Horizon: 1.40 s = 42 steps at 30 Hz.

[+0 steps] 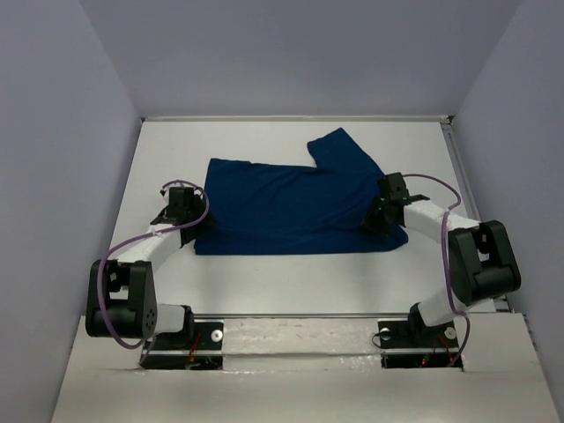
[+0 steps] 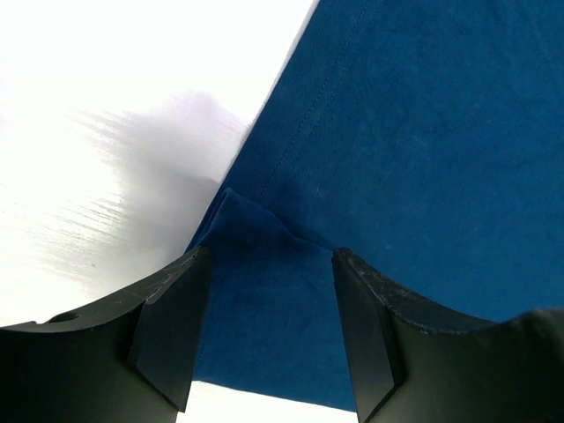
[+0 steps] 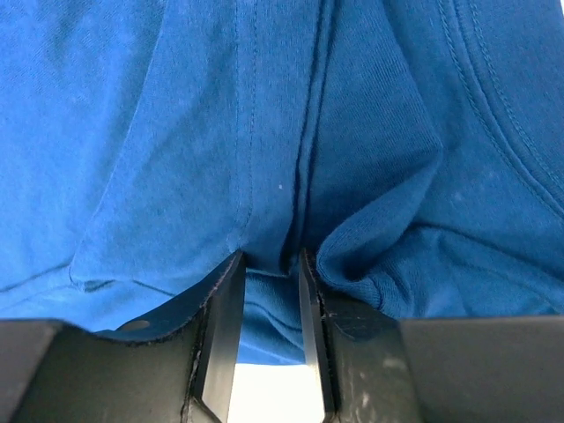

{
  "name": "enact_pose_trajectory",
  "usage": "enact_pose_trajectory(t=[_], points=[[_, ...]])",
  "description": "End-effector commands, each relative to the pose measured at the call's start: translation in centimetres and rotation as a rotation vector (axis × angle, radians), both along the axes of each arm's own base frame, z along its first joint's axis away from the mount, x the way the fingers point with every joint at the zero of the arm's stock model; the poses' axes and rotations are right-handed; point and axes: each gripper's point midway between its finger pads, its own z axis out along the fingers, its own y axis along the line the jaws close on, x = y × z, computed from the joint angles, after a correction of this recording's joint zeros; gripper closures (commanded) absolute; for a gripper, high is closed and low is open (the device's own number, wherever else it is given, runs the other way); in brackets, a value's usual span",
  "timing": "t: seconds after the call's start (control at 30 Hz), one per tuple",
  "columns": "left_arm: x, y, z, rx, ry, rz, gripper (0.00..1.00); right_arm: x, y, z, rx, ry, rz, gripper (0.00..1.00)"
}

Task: Fold and stack the t-shirts
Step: Fold the flattened tshirt in 1/3 of the way

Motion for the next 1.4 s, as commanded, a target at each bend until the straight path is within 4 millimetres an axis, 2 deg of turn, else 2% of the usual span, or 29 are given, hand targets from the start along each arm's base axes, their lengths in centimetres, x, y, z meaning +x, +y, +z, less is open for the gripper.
enact_pose_trajectory(t=[0.0, 0.17, 0.2, 0.37, 0.57, 0.73, 0.77, 0.83, 0.87, 0.9, 1.03, 1.07, 1.1, 1.13, 1.17, 1.2, 1.27, 1.37], points=[[0.4, 0.1, 0.3, 0.010, -0.026, -0.002, 0.43, 1.5, 0.0, 0.0, -0.008, -0.053, -0.020, 0.66], [0.2, 0.4, 0.1, 0.023, -0.017, 0.000, 0.43, 2.2, 0.2, 0.6, 0.000, -0.066, -0.012, 0.89], [0.2, 0.3, 0.2, 0.022, -0.021, 0.001, 0.43, 2.0, 0.5, 0.8, -0.002, -0.067, 0.003, 0.90], [0.3, 0.2, 0.5, 0.015, -0.028, 0.000, 0.43, 3.0, 0.9, 3.1, -0.007, -0.114, 0.027, 0.91], [0.2, 0.3, 0.6, 0.017, -0.030, 0.002, 0.43, 3.5, 2.0, 3.9, -0.031, -0.116, 0.076, 0.91], [0.2, 0.3, 0.9, 0.019, -0.037, 0.001, 0.43, 4.9, 3.3, 4.6, -0.052, -0.139, 0.128, 0.92], [0.2, 0.3, 1.0, 0.016, -0.039, 0.000, 0.43, 5.6, 3.6, 5.1, -0.052, -0.153, 0.136, 0.92], [0.3, 0.2, 1.4, 0.010, -0.048, -0.001, 0.43, 6.0, 4.4, 4.4, -0.083, -0.136, 0.181, 0.92], [0.3, 0.1, 1.5, 0.008, -0.049, -0.003, 0.43, 7.0, 4.8, 5.4, -0.099, -0.161, 0.192, 0.92], [0.3, 0.1, 1.8, 0.006, -0.055, -0.004, 0.43, 6.9, 4.4, 4.7, -0.145, -0.128, 0.202, 0.91], [0.2, 0.0, 1.9, 0.002, -0.052, -0.008, 0.43, 7.1, 4.2, 5.2, -0.179, -0.131, 0.189, 0.82], [0.2, 0.0, 2.0, 0.000, -0.055, -0.009, 0.43, 7.0, 4.0, 5.2, -0.184, -0.135, 0.180, 0.76], [0.1, -0.1, 2.0, -0.002, -0.056, -0.011, 0.43, 6.7, 3.7, 4.6, -0.192, -0.133, 0.174, 0.63], [0.1, -0.1, 2.1, -0.004, -0.059, -0.012, 0.43, 6.5, 3.6, 4.8, -0.191, -0.140, 0.169, 0.57], [0.0, -0.1, 2.1, -0.005, -0.056, -0.013, 0.43, 6.4, 3.6, 4.7, -0.190, -0.139, 0.170, 0.43], [0.0, -0.1, 2.3, -0.004, -0.061, -0.012, 0.43, 6.1, 3.5, 4.6, -0.188, -0.135, 0.172, 0.36], [0.0, -0.1, 2.9, -0.006, -0.074, -0.013, 0.43, 6.0, 3.6, 5.5, -0.176, -0.157, 0.178, 0.33], [0.1, -0.4, 3.9, -0.009, -0.102, -0.021, 0.43, 6.0, 3.9, 6.5, -0.162, -0.185, 0.200, 0.33]])
